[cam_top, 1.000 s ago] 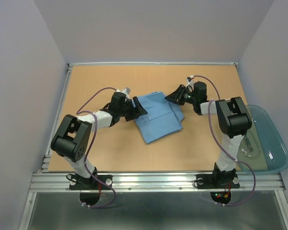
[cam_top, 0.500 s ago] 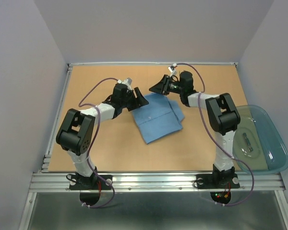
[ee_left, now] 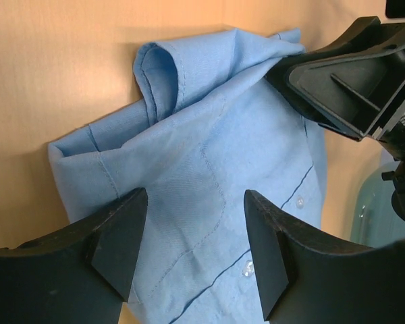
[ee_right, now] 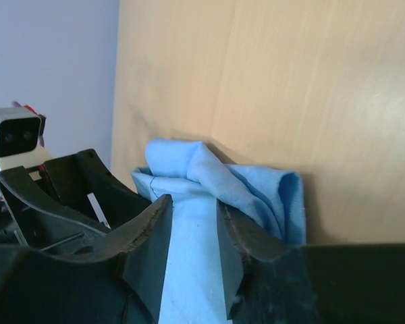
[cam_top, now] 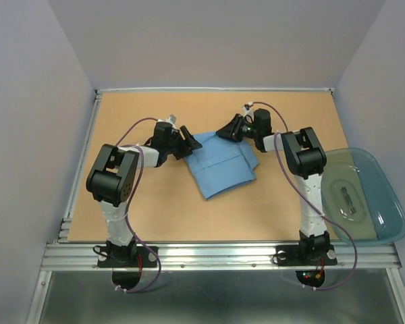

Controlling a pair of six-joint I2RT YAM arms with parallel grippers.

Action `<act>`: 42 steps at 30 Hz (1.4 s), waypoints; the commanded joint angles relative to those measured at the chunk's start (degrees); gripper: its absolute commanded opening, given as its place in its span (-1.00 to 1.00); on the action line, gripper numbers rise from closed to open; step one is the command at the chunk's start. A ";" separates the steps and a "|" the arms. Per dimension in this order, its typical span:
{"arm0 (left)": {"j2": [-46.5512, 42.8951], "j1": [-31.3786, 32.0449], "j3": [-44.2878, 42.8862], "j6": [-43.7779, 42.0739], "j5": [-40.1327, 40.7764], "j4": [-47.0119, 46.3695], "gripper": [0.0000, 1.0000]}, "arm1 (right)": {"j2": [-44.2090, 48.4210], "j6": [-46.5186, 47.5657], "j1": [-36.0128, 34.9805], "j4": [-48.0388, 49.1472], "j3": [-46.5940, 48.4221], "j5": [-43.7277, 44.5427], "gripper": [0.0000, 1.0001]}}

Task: Fold and stack the long sleeve shirts
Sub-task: Fold the shirt

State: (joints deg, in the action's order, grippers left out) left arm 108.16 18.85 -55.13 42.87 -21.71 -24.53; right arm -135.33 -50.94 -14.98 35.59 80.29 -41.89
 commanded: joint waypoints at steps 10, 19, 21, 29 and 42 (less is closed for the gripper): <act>-12.17 0.22 -1.71 -5.67 0.17 11.33 0.54 | 17.35 10.41 2.42 -13.25 -1.53 4.26 0.09; -10.35 5.84 -18.24 -37.13 17.14 25.76 0.87 | 43.82 16.31 -4.08 -28.99 -26.73 20.51 0.19; -7.02 7.42 -21.22 -42.49 18.46 25.85 0.87 | 48.38 14.83 -6.45 -30.14 -30.62 23.69 0.22; 4.67 7.96 -29.67 -52.09 13.72 26.21 0.87 | 54.38 10.95 -10.06 -30.32 -39.95 26.33 0.28; 13.93 7.87 -34.96 -50.00 13.28 29.72 -0.29 | 48.68 9.27 -12.00 -29.97 -40.65 31.86 0.24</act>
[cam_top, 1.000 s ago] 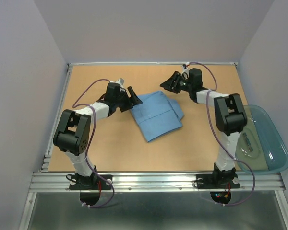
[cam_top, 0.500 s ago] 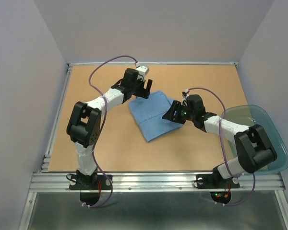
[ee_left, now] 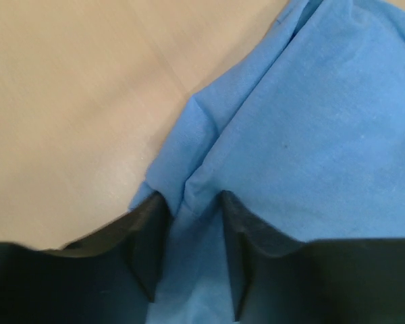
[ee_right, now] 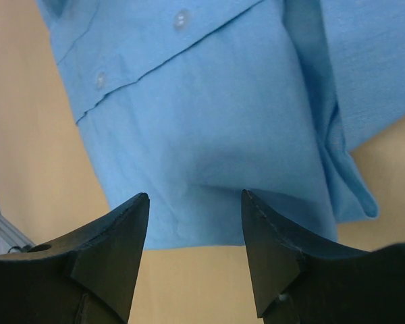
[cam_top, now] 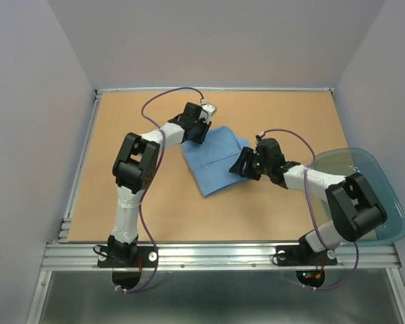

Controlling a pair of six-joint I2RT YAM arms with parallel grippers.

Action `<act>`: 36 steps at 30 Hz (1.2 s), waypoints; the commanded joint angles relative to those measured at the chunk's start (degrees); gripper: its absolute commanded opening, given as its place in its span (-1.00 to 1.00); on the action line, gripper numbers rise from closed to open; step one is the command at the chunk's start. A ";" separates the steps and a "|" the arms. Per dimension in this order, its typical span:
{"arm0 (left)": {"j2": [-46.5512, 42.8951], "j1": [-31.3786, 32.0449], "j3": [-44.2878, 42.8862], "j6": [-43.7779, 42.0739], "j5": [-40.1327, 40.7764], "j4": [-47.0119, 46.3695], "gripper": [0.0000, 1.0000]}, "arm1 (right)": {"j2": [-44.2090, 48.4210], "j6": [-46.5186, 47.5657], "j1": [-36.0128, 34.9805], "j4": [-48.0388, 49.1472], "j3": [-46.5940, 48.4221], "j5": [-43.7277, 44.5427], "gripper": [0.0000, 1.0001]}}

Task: Fold and stack the long sleeve shirts
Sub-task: Fold the shirt

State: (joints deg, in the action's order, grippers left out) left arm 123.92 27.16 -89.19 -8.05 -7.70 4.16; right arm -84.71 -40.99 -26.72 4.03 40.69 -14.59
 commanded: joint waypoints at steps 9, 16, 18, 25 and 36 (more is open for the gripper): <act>-13.77 -3.69 13.31 21.91 -4.50 2.26 -1.00 | -11.09 9.16 0.61 1.68 5.27 8.09 0.18; -28.36 -4.92 45.36 48.90 -19.18 -17.58 -1.00 | -17.15 18.31 1.58 1.59 16.33 7.38 0.17; -33.64 -4.92 53.02 55.21 -20.24 -25.56 -1.00 | -17.94 20.25 2.11 1.59 18.45 7.21 0.18; -51.91 -4.92 60.18 58.15 -10.94 -21.49 0.05 | -12.50 21.92 3.17 -1.74 20.40 3.43 0.24; -61.53 -4.13 62.29 53.15 -13.04 -15.94 0.43 | 2.96 7.35 0.62 2.18 9.51 -9.38 0.25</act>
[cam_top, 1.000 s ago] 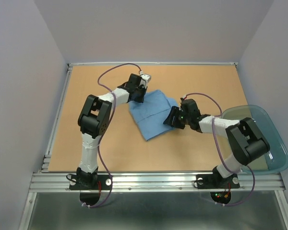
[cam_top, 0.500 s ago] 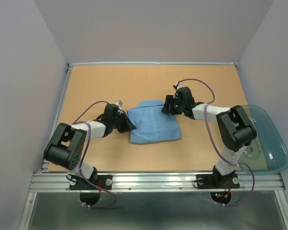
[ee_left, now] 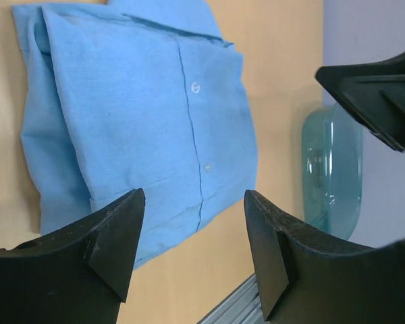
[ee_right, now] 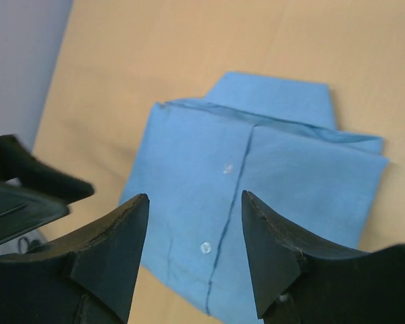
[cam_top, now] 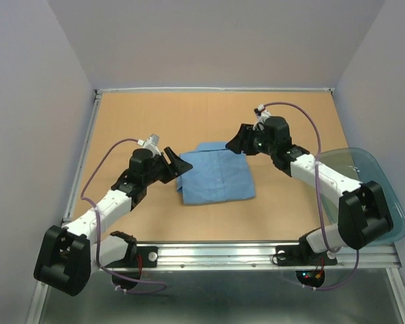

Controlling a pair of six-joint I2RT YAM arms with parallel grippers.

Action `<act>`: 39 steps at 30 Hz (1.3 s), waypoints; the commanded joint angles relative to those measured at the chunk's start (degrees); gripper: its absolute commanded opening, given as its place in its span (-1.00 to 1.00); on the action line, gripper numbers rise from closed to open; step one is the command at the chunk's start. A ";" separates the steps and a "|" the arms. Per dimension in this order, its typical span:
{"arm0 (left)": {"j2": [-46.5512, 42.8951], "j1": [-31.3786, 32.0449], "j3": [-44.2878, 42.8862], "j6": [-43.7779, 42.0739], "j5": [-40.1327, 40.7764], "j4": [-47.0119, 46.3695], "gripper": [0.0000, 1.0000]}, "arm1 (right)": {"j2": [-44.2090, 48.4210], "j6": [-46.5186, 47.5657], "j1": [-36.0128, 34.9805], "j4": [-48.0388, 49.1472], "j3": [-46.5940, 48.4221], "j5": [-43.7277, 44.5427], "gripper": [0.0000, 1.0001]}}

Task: Fold and stack the long sleeve shirts
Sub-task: Fold the shirt

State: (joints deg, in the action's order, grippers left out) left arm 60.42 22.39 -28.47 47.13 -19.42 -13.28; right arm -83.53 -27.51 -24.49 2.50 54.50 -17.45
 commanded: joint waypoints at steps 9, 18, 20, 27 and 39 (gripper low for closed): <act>-0.74 1.60 1.31 -4.76 9.64 4.57 0.54 | 2.93 -8.98 -3.28 10.86 -13.36 -6.37 0.24; 8.47 2.57 -0.01 -6.71 8.96 2.30 0.54 | 1.26 -7.38 -3.28 12.17 -15.74 -4.88 0.23; 11.10 3.09 -0.10 -6.36 8.35 1.24 0.54 | 1.09 -7.56 -3.28 13.14 -16.62 -4.61 0.23; 12.79 4.59 -1.32 -5.04 6.42 -1.05 0.32 | -0.23 -8.79 -3.28 16.74 -19.08 -5.57 0.23; 11.72 5.73 0.69 -1.43 -1.57 0.10 -0.11 | -1.11 -9.05 -3.28 17.18 -19.43 -5.31 0.22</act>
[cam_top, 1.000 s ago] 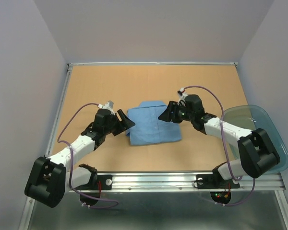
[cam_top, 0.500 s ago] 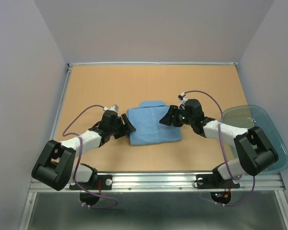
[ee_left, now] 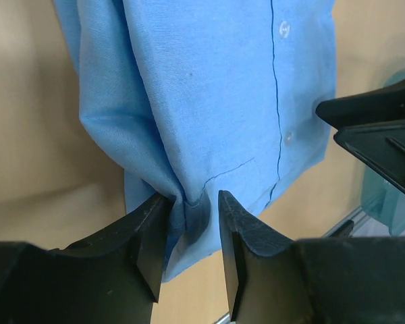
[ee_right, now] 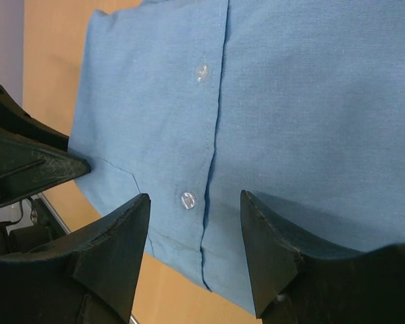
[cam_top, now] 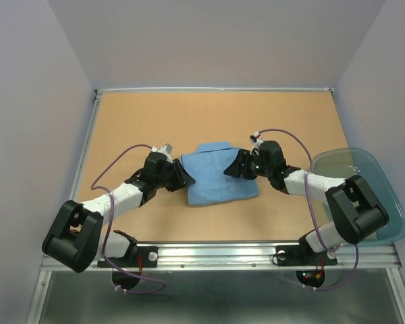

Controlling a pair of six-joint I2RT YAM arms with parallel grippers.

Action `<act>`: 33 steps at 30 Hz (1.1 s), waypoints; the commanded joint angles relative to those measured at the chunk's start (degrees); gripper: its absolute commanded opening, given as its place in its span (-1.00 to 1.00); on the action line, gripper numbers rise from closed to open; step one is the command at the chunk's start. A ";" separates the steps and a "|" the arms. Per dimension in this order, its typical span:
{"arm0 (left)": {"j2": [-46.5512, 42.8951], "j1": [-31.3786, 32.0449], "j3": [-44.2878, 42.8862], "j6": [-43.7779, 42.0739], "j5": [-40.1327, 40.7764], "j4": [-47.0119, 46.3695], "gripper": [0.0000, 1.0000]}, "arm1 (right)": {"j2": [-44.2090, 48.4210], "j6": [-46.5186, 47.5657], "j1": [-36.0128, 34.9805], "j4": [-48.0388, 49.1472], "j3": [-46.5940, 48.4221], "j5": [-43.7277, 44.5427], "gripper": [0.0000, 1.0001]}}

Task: Fold and stack the long sleeve shirts
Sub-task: Fold the shirt

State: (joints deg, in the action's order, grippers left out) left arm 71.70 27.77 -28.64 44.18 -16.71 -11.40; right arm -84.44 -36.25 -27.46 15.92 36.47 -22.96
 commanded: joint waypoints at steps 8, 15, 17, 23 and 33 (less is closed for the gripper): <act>9.32 -1.40 5.44 4.15 -12.11 -10.65 -0.31 | -2.48 -1.98 -0.22 7.54 -3.77 0.11 0.22; 11.89 -2.11 5.97 4.42 -15.27 -15.31 -0.52 | -2.57 -0.84 -0.31 8.34 -3.43 -2.34 0.22; 11.10 -2.11 6.06 4.60 -15.46 -16.02 -0.46 | -2.04 -0.49 -0.31 7.99 -2.90 -2.79 0.22; 9.51 -2.28 6.67 5.03 -15.64 -13.92 0.30 | -0.37 0.39 -0.31 5.18 -1.31 -2.79 0.22; -2.86 -2.46 1.49 -0.06 -2.38 11.28 0.84 | 3.32 1.97 -0.31 0.95 0.27 -1.47 0.23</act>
State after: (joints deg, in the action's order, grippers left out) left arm 73.89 25.65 -24.27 47.24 -26.04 -11.86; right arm -82.78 -35.75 -27.46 17.76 33.34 -24.97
